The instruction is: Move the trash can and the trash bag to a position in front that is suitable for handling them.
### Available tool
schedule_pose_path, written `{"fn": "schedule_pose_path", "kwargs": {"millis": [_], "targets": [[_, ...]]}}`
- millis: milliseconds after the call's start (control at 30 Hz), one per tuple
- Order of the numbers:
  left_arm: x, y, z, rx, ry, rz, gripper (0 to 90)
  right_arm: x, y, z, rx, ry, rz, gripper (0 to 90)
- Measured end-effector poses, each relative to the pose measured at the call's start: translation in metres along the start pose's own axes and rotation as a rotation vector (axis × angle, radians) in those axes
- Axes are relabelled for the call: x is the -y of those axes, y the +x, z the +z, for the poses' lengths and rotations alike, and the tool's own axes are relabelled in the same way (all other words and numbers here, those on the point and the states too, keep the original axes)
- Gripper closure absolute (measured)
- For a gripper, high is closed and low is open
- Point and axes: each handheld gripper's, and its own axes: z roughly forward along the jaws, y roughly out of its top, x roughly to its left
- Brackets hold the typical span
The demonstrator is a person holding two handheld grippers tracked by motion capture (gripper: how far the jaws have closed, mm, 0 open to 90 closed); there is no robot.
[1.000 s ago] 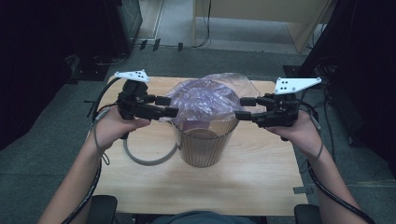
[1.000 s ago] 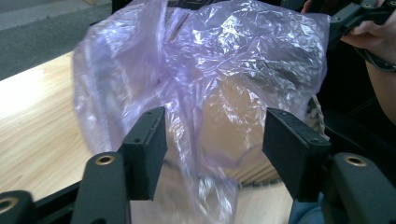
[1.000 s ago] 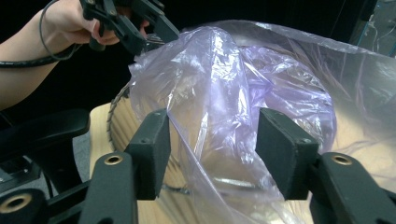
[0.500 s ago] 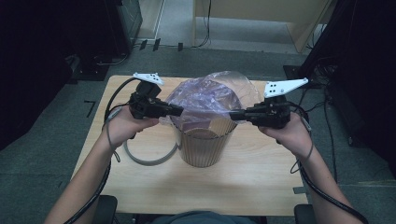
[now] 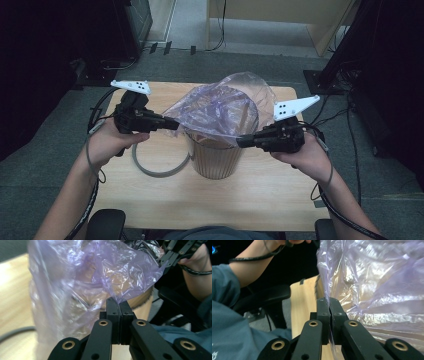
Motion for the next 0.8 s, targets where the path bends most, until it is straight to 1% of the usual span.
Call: {"fn": "schedule_pose_path", "kwargs": {"millis": [33,67,100,133,167,200,233,267,300,367,433,467,533,567,600,633,667,700,733,767,800], "targets": [[0.000,0.000,0.000,0.000,0.000,0.000,89.5,0.001,0.001,0.002,-0.006,0.007,0.001,90.0],[0.006,0.002,0.002,0.009,0.012,-0.007,89.5,0.003,0.002,0.004,-0.014,0.019,0.006,90.0],[0.009,0.002,0.004,0.016,0.021,-0.006,89.5,0.005,0.002,0.006,-0.018,0.027,0.006,90.0],[0.012,0.003,0.006,0.015,0.024,-0.005,89.4,0.007,0.002,0.007,-0.022,0.035,0.008,90.0],[0.015,0.004,0.008,0.026,0.030,-0.017,89.3,0.009,0.002,0.007,-0.026,0.038,0.012,90.0],[0.019,0.005,0.009,0.026,0.035,-0.014,89.2,0.011,0.001,0.008,-0.030,0.040,0.016,90.0],[0.019,0.005,0.009,0.026,0.035,-0.014,89.0,0.011,0.001,0.008,-0.030,0.040,0.016,90.0],[0.024,0.007,0.013,0.033,0.047,-0.024,89.0,0.016,0.000,0.010,-0.035,0.048,0.025,90.0],[0.028,0.008,0.015,0.037,0.048,-0.025,89.0,0.018,0.000,0.011,-0.039,0.051,0.032,90.0],[0.032,0.011,0.020,0.045,0.052,-0.041,88.7,0.023,-0.002,0.014,-0.048,0.059,0.039,90.0],[0.035,0.013,0.023,0.045,0.051,-0.047,88.5,0.025,-0.003,0.015,-0.050,0.061,0.041,90.0],[0.038,0.016,0.029,0.043,0.063,-0.055,88.4,0.029,-0.006,0.018,-0.055,0.067,0.052,90.0],[0.041,0.018,0.032,0.039,0.067,-0.063,88.2,0.031,-0.007,0.020,-0.054,0.068,0.052,90.0],[0.042,0.020,0.034,0.038,0.067,-0.069,88.1,0.033,-0.009,0.022,-0.050,0.077,0.061,90.0],[0.045,0.024,0.038,0.024,0.064,-0.079,87.0,0.038,-0.013,0.024,-0.036,0.088,0.062,90.0],[0.045,0.024,0.038,0.024,0.064,-0.079,86.1,0.038,-0.013,0.024,-0.036,0.088,0.062,90.0],[0.046,0.026,0.039,0.017,0.051,-0.087,84.0,0.040,-0.016,0.025,-0.037,0.091,0.067,86.7],[0.046,0.026,0.039,0.017,0.051,-0.087,81.1,0.040,-0.016,0.025,-0.037,0.091,0.067,86.7],[0.045,0.026,0.037,0.019,0.034,-0.089,78.9,0.040,-0.016,0.022,-0.044,0.089,0.058,78.4],[0.045,0.026,0.037,0.019,0.034,-0.089,77.5,0.040,-0.016,0.022,-0.044,0.089,0.058,78.4],[0.043,0.024,0.032,0.016,0.009,-0.077,74.2,0.038,-0.012,0.017,-0.039,0.084,0.039,71.8]]}}
